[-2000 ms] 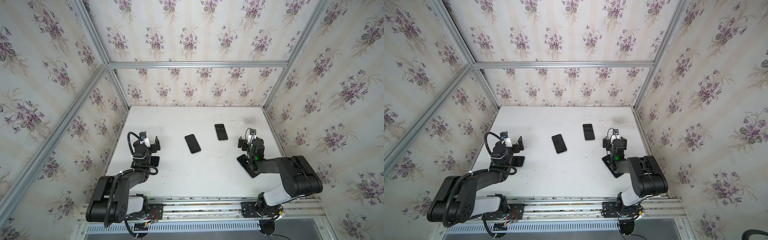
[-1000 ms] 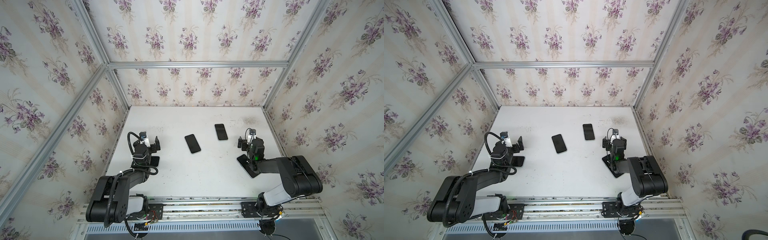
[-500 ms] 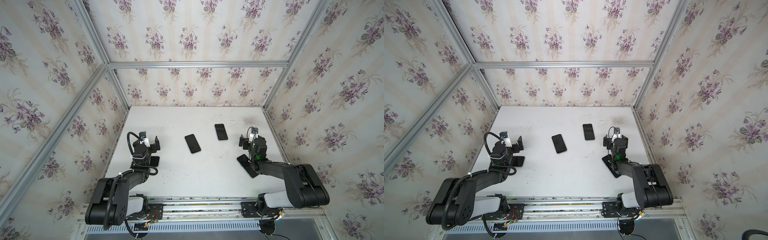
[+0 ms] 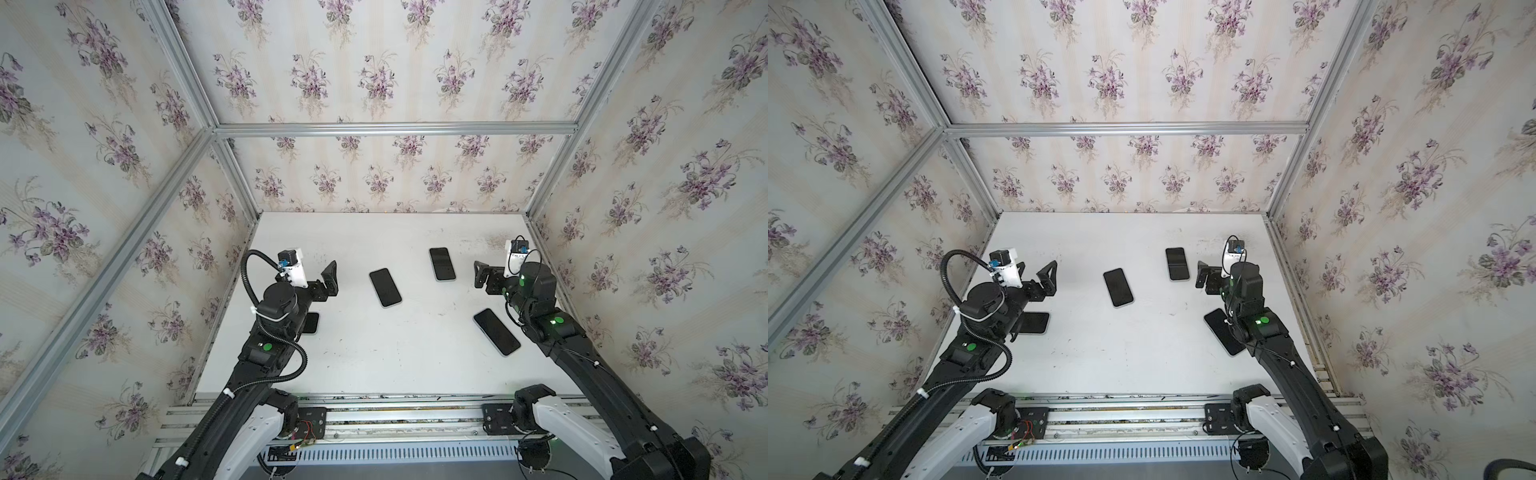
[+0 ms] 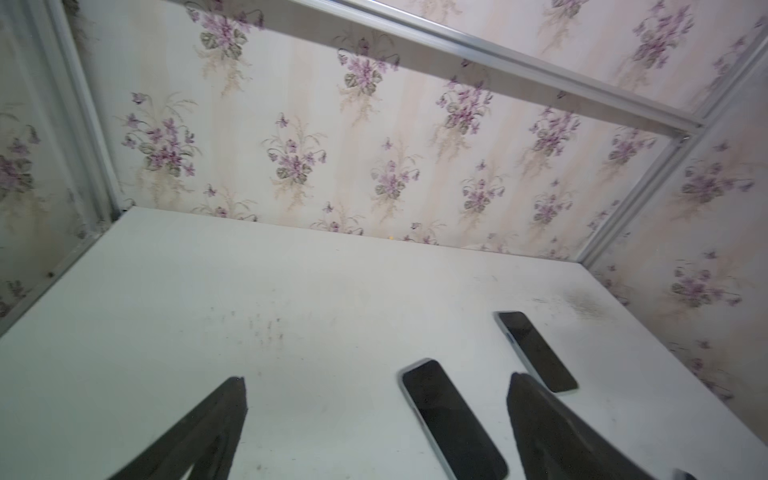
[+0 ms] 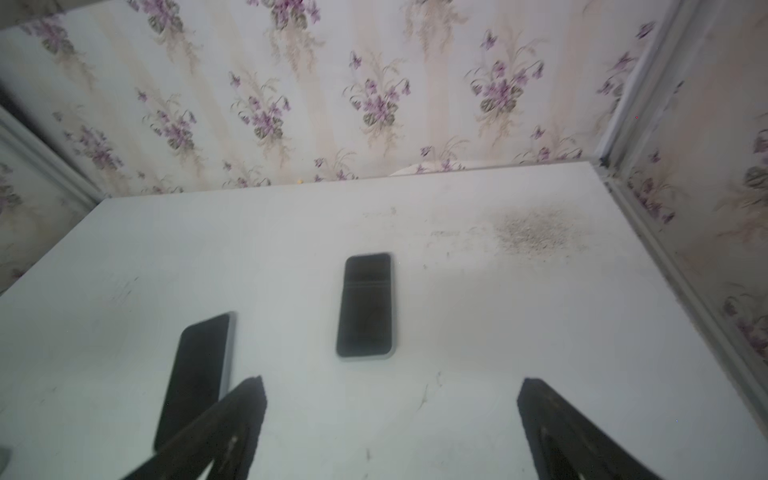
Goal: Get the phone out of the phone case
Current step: 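Move the right gripper over the cased phone nearest it while the left gripper raises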
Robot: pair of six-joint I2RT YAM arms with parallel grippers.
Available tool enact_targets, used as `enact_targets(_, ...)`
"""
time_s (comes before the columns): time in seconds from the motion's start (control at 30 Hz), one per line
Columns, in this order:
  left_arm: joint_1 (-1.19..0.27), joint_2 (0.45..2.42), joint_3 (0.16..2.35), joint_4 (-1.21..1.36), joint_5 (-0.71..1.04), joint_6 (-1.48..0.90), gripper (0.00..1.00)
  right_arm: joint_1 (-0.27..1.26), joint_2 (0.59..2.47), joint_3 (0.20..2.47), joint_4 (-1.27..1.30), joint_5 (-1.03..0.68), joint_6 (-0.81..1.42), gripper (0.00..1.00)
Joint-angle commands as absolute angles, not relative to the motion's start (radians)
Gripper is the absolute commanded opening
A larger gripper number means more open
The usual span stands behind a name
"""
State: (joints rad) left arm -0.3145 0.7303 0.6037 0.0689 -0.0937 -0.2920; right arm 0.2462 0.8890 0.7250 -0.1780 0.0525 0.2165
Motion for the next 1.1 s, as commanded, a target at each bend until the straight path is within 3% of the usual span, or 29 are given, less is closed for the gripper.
enact_targets(0.0, -0.364, 0.710, 0.684, -0.189, -0.013, -0.394, 1.00, 0.279, 0.869, 0.785, -0.516, 0.006, 0.291, 0.99)
enact_targets(0.37, -0.518, 0.717, 0.735, -0.352, 0.045, -0.341, 1.00, 0.264, 0.814, 0.723, -0.785, 0.161, 0.501, 0.99)
enact_targets(0.73, -0.577, 0.724, 0.738, -0.386, -0.015, -0.326, 1.00, -0.039, 0.836, 0.585, -0.649, -0.034, 0.539, 0.99)
enact_targets(0.83, -0.584, 0.722, 0.735, -0.389, -0.023, -0.327, 1.00, -0.057, 0.861, 0.577, -0.637, 0.013, 0.526, 0.99)
enact_targets(1.07, -0.594, 0.722, 0.729, -0.391, -0.038, -0.325, 1.00, -0.121, 0.969, 0.540, -0.529, -0.052, 0.533, 0.99)
